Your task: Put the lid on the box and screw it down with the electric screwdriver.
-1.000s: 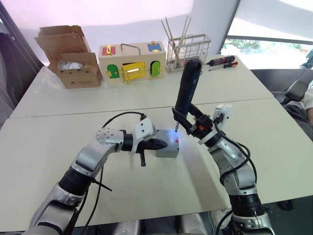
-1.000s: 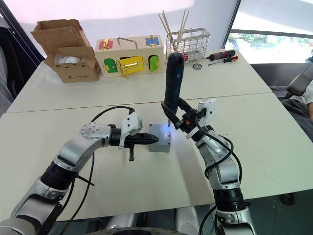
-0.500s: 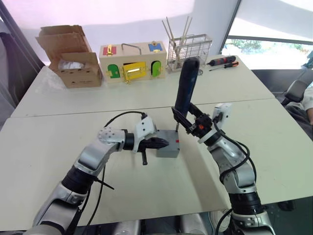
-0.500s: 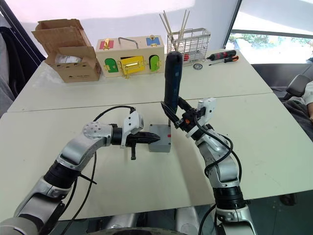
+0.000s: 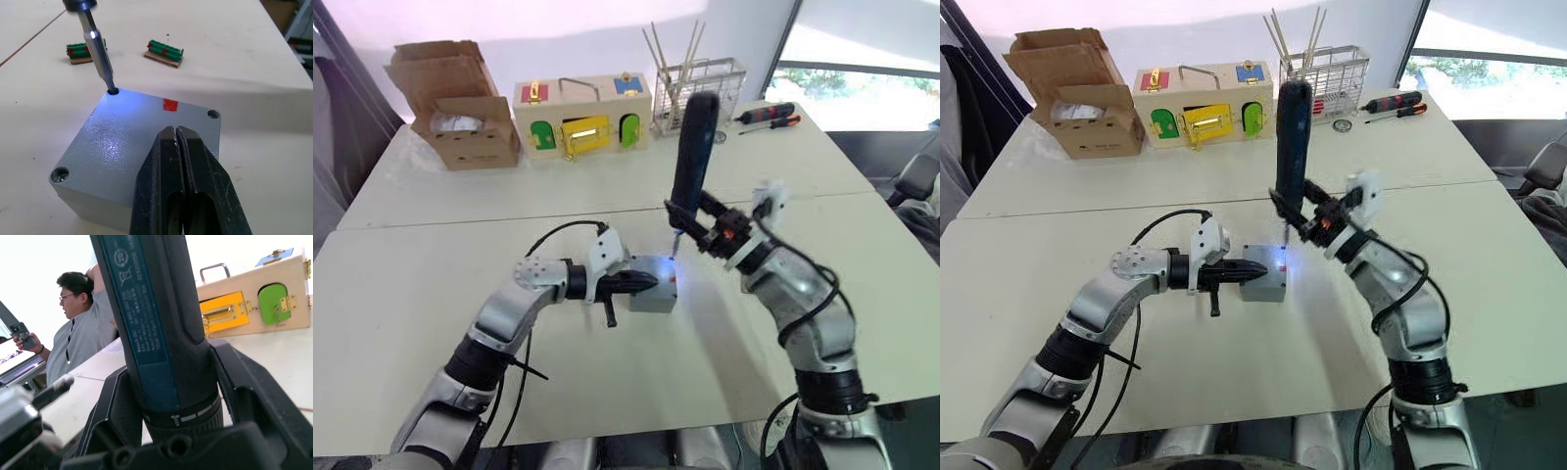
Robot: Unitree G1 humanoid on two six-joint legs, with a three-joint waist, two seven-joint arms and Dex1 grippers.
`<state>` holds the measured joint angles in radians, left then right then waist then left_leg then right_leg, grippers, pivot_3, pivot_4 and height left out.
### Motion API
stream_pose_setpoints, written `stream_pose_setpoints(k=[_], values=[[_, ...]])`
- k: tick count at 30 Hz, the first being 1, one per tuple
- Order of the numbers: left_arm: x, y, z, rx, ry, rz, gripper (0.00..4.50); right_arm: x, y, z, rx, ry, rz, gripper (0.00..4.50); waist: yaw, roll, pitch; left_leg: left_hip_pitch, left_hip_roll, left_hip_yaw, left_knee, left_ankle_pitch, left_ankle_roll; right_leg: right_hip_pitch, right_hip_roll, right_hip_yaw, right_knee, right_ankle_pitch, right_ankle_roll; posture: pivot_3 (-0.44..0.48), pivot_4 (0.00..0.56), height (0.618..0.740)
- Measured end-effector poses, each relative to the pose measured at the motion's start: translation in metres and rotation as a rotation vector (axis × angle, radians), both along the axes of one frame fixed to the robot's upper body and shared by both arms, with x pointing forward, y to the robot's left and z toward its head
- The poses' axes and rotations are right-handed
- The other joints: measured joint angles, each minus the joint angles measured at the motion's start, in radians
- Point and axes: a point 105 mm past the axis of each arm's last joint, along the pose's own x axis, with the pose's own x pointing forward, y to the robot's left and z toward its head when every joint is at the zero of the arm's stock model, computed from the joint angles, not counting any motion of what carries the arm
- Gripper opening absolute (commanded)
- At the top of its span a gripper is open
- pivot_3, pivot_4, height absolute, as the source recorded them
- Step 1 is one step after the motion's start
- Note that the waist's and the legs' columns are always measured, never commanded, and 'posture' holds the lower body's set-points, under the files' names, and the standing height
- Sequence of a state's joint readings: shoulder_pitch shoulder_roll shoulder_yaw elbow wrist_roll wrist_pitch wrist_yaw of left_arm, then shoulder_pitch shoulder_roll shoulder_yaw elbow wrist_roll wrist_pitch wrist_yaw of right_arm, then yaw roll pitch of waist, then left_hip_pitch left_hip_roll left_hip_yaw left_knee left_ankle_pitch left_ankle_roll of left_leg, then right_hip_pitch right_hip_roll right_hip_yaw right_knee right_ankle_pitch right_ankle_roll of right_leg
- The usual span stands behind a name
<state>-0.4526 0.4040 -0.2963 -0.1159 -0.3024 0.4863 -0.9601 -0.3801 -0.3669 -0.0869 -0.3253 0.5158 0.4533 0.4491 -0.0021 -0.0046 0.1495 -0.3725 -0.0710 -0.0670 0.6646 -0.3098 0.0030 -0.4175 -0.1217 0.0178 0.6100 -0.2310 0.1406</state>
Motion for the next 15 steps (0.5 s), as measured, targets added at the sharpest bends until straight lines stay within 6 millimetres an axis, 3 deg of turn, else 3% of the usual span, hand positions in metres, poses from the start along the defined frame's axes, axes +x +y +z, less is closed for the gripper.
stream_pose_setpoints(k=[2,4,5,8,11,15], values=[[-0.001,0.001,0.003,-0.034,0.009,0.014,0.00,0.006,-0.015,0.028,0.032,-0.009,-0.028,1.87,0.002,0.003,0.006,-0.006,-0.001,0.001,0.001,0.001,-0.001,-0.007,-0.001,0.001,0.002,0.001,0.000,0.000,0.150,0.739],[-0.003,0.007,0.009,-0.087,0.031,0.042,0.00,0.010,-0.036,0.087,0.125,-0.063,-0.056,1.87,-0.005,0.007,0.017,-0.013,-0.001,0.001,0.001,0.003,-0.004,-0.014,-0.001,0.001,0.004,0.002,-0.002,0.000,0.150,0.739],[-0.004,0.010,0.009,-0.103,0.046,0.055,0.00,0.008,-0.045,0.107,0.160,-0.089,-0.064,1.87,-0.005,0.007,0.018,-0.015,0.000,0.000,0.001,0.003,-0.005,-0.017,0.000,0.000,0.004,0.002,-0.002,0.000,0.150,0.739],[-0.005,0.037,0.022,-0.124,0.059,0.117,0.00,0.003,-0.074,0.155,0.206,-0.071,-0.096,1.87,-0.009,0.006,0.020,-0.020,0.003,-0.002,-0.002,0.008,-0.013,-0.023,0.002,-0.002,0.004,0.002,-0.002,0.000,0.150,0.739],[-0.005,0.065,0.050,-0.132,-0.008,0.174,0.00,0.011,-0.108,0.152,0.175,0.107,-0.193,1.87,-0.008,0.005,0.020,-0.021,0.003,-0.001,-0.003,0.006,-0.010,-0.022,0.001,-0.003,0.000,0.001,-0.003,0.000,0.150,0.739],[-0.016,0.071,0.065,-0.098,-0.044,0.138,0.00,0.023,-0.146,0.104,-0.009,0.421,-0.342,1.87,-0.007,0.007,0.027,-0.022,-0.001,0.005,0.001,0.001,-0.001,-0.021,-0.003,-0.001,-0.001,0.001,-0.002,0.000,0.150,0.739]])
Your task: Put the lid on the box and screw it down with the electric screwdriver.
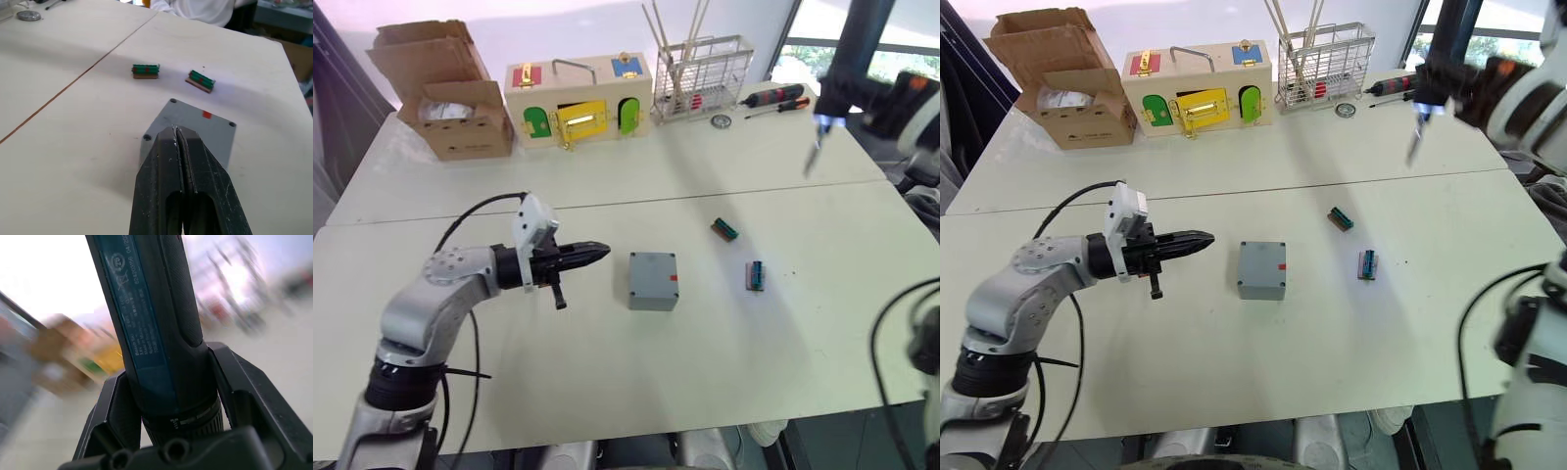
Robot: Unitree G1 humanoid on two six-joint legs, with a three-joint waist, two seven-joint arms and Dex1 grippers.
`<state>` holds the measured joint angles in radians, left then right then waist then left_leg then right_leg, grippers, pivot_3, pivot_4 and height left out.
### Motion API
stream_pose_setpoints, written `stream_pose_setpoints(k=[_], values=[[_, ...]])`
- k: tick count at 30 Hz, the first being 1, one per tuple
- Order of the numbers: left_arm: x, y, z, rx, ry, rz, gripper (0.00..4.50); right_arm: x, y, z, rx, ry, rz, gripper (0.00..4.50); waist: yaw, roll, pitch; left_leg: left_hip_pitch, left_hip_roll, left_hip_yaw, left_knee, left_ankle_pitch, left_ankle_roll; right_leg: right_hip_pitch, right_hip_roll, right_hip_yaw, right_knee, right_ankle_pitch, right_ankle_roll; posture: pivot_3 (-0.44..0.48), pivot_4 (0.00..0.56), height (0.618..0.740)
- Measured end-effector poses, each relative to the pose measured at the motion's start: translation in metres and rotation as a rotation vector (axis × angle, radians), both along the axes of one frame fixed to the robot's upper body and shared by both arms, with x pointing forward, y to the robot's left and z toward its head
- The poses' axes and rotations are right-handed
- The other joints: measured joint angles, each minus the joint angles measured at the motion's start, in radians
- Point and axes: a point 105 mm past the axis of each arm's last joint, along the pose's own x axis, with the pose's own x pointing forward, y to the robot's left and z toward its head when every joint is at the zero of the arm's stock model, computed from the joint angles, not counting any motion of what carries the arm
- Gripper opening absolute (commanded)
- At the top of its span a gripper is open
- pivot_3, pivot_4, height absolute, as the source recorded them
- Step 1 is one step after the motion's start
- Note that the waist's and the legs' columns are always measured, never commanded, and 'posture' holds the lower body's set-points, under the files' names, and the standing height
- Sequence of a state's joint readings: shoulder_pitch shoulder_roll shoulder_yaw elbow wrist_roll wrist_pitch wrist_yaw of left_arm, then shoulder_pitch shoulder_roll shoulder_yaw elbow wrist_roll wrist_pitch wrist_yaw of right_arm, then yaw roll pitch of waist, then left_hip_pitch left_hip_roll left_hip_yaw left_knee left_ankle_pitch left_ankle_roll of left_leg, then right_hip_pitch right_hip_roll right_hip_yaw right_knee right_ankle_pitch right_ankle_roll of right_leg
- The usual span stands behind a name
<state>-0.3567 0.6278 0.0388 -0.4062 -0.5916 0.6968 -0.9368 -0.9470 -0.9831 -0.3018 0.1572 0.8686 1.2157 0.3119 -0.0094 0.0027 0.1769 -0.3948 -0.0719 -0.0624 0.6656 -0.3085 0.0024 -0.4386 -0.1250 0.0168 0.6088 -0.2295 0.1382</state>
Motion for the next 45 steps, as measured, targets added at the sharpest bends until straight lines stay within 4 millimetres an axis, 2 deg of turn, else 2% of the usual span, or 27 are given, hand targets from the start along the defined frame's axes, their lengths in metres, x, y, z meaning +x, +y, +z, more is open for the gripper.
stream_pose_setpoints(k=[2,5,7,9,14,18,22,24,29,34,37,39,42,44,45], values=[[-0.006,-0.002,0.004,0.043,-0.021,-0.048,0.00,-0.001,-0.028,-0.036,-0.056,0.229,-0.057,1.87,0.001,-0.002,0.003,-0.001,-0.001,0.001,0.002,0.000,0.001,0.000,0.000,0.000,0.000,0.000,0.000,0.000,0.150,0.739],[-0.016,-0.012,0.007,0.090,-0.056,-0.136,0.00,-0.012,-0.073,-0.106,-0.044,0.581,-0.186,1.87,0.002,-0.002,0.004,-0.001,-0.001,0.003,0.002,0.001,-0.002,0.003,0.000,0.000,-0.006,0.000,0.000,0.000,0.150,0.739],[-0.022,-0.024,0.006,0.097,-0.061,-0.192,0.00,-0.019,-0.085,-0.144,-0.022,0.748,-0.222,1.87,-0.006,0.002,0.006,-0.001,-0.001,0.004,0.002,0.001,-0.002,0.003,0.000,0.001,-0.009,0.002,0.003,0.000,0.150,0.739],[-0.026,-0.034,0.005,0.087,-0.062,-0.228,0.00,-0.021,-0.089,-0.162,-0.028,0.821,-0.227,1.87,-0.016,0.008,0.009,-0.002,-0.001,0.008,0.001,0.001,-0.001,0.000,0.000,0.005,-0.010,0.003,0.006,0.000,0.150,0.739],[-0.031,-0.045,0.005,0.069,-0.070,-0.241,0.00,-0.005,-0.091,-0.147,-0.063,0.758,-0.201,1.87,-0.032,0.009,0.010,-0.003,0.000,0.006,0.000,0.002,-0.003,-0.002,0.003,0.004,-0.007,0.004,0.006,0.000,0.150,0.739],[-0.036,-0.048,0.002,0.056,-0.053,-0.233,0.00,-0.004,-0.094,-0.163,-0.104,0.790,-0.203,1.87,-0.023,0.009,0.010,-0.003,0.000,0.005,0.001,0.003,-0.005,-0.002,0.003,0.004,-0.005,0.004,0.006,0.000,0.150,0.739],[-0.035,-0.047,0.001,0.050,-0.041,-0.204,0.00,-0.003,-0.096,-0.163,-0.126,0.793,-0.204,1.87,-0.008,0.009,0.010,-0.002,0.000,0.005,0.003,0.004,-0.007,-0.002,0.003,0.005,-0.003,0.004,0.005,0.000,0.150,0.739],[-0.037,-0.046,-0.002,0.038,-0.014,-0.193,0.00,-0.002,-0.095,-0.164,-0.147,0.793,-0.189,2.86,-0.007,0.008,0.010,-0.001,0.000,0.005,0.003,0.004,-0.007,-0.002,0.003,0.005,0.000,0.004,0.005,0.000,0.150,0.739],[-0.032,-0.037,-0.006,-0.006,0.035,-0.111,0.00,0.001,-0.094,-0.163,-0.205,0.776,-0.154,4.49,-0.006,0.008,0.010,0.002,0.000,0.005,0.003,0.006,-0.010,-0.002,0.004,0.005,0.004,0.005,0.005,0.000,0.150,0.739],[-0.018,-0.015,-0.012,-0.060,0.088,0.035,0.00,0.014,-0.098,-0.149,-0.274,0.639,-0.144,4.49,-0.006,0.008,0.010,0.003,0.000,0.004,0.003,0.007,-0.012,-0.001,0.005,0.005,0.005,0.006,0.002,0.000,0.150,0.739],[-0.016,0.000,-0.020,-0.086,0.136,0.131,0.00,0.026,-0.101,-0.120,-0.365,0.431,-0.129,4.49,-0.006,0.008,0.010,0.003,0.000,0.004,0.002,0.007,-0.012,-0.002,0.005,0.005,0.005,0.006,0.002,0.000,0.150,0.739],[-0.017,0.009,-0.027,-0.097,0.169,0.180,0.00,0.026,-0.100,-0.101,-0.397,0.307,-0.108,4.49,-0.005,0.008,0.010,0.003,0.001,0.004,0.002,0.007,-0.012,-0.002,0.005,0.005,0.005,0.006,0.002,0.000,0.150,0.739],[-0.020,0.024,-0.041,-0.114,0.236,0.270,0.00,0.011,-0.086,-0.084,-0.406,0.128,-0.029,4.49,0.002,0.007,0.009,0.002,0.002,0.001,0.002,0.007,-0.012,-0.001,0.006,0.003,0.005,0.006,0.002,0.000,0.150,0.739],[-0.021,0.023,-0.040,-0.139,0.241,0.288,0.00,-0.007,-0.071,-0.085,-0.376,0.071,0.023,4.49,0.014,0.006,0.009,0.002,0.003,0.001,0.003,0.007,-0.012,0.000,0.005,0.004,0.005,0.006,0.002,0.000,0.150,0.739],[-0.024,0.025,-0.041,-0.155,0.251,0.304,0.00,-0.019,-0.056,-0.091,-0.334,0.042,0.076,4.49,0.016,0.004,0.007,0.005,0.004,0.000,0.004,0.007,-0.012,0.003,0.006,0.004,0.006,0.006,0.002,0.000,0.150,0.739]])
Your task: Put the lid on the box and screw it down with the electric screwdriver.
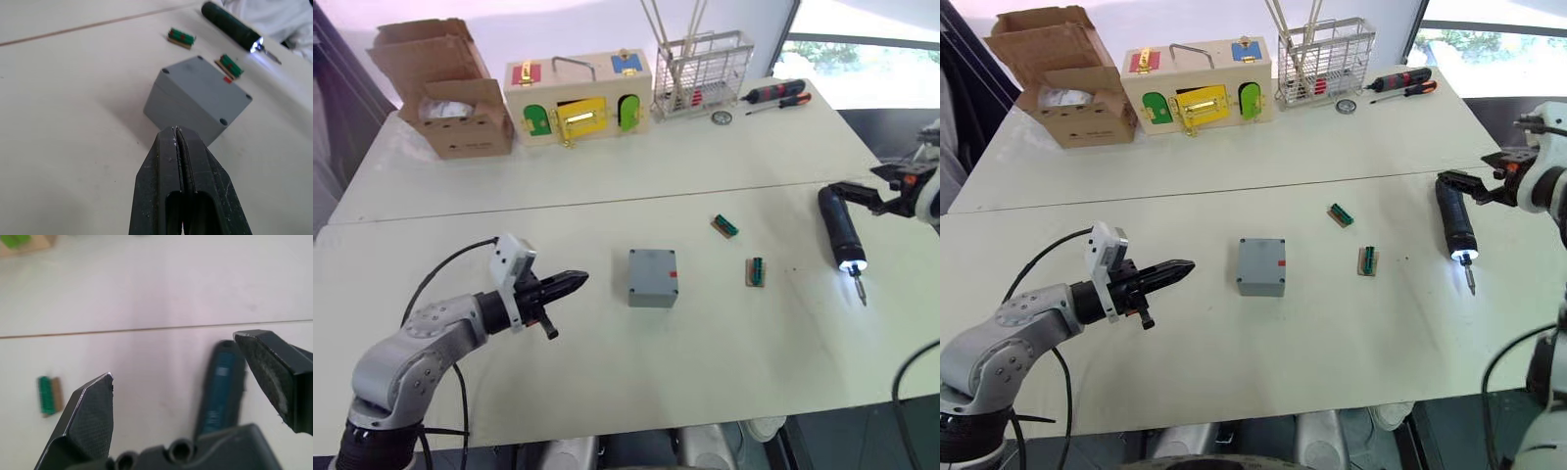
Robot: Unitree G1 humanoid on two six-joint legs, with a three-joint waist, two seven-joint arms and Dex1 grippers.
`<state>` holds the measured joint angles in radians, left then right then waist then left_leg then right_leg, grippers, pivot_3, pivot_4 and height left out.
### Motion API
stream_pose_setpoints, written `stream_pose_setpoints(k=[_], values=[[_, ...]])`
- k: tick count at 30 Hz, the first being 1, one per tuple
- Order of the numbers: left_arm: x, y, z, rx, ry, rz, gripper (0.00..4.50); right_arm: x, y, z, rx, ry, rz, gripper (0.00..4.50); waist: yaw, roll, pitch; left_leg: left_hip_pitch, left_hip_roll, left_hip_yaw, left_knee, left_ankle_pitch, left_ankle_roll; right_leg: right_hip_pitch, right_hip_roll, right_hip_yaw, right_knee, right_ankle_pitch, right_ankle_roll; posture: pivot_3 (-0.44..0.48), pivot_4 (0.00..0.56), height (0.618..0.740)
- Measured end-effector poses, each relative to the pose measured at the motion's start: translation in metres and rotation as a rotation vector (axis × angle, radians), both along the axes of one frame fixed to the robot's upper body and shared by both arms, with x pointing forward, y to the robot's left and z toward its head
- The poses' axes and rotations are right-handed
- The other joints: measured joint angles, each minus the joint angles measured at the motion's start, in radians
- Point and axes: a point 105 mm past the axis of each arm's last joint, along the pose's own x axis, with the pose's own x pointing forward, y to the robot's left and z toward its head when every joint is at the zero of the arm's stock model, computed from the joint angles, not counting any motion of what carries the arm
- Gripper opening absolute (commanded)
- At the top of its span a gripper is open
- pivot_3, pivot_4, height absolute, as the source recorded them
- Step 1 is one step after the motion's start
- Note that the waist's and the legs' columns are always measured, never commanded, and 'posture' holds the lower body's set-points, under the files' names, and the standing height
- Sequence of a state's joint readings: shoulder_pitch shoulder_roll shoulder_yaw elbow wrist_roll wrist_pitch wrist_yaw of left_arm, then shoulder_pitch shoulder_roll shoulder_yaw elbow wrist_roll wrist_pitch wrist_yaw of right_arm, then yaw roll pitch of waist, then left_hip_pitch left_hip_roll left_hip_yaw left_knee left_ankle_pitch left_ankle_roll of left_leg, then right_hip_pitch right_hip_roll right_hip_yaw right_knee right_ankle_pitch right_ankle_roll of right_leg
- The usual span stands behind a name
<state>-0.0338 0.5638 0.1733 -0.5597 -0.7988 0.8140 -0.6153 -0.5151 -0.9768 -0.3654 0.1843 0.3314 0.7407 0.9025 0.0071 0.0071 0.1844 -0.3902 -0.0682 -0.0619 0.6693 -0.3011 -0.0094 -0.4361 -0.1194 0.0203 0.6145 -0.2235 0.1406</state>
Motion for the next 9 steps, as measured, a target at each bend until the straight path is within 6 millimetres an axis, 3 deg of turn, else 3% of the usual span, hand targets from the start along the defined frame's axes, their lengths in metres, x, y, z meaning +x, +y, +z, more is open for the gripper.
stream_pose_setpoints(k=[3,5,9], values=[[-0.008,0.005,-0.019,-0.025,0.075,0.048,0.00,-0.054,0.048,-0.039,0.114,0.032,0.154,4.49,0.009,-0.002,-0.003,0.003,0.001,-0.002,-0.001,-0.003,0.005,0.004,0.001,-0.001,-0.001,0.000,0.000,0.000,0.150,0.739],[-0.012,0.009,-0.029,-0.017,0.115,0.067,0.00,-0.080,0.066,-0.062,0.175,0.122,0.213,4.49,0.007,-0.001,-0.002,0.003,-0.002,-0.001,0.000,-0.003,0.007,0.004,-0.001,0.001,0.000,0.001,-0.001,0.000,0.150,0.739],[-0.017,0.016,-0.035,0.014,0.137,0.083,0.00,-0.097,0.077,-0.060,0.256,0.125,0.269,4.49,0.002,-0.004,-0.004,0.017,-0.001,0.002,0.002,-0.005,0.011,0.018,-0.001,0.002,-0.003,0.000,-0.005,0.000,0.150,0.739]])
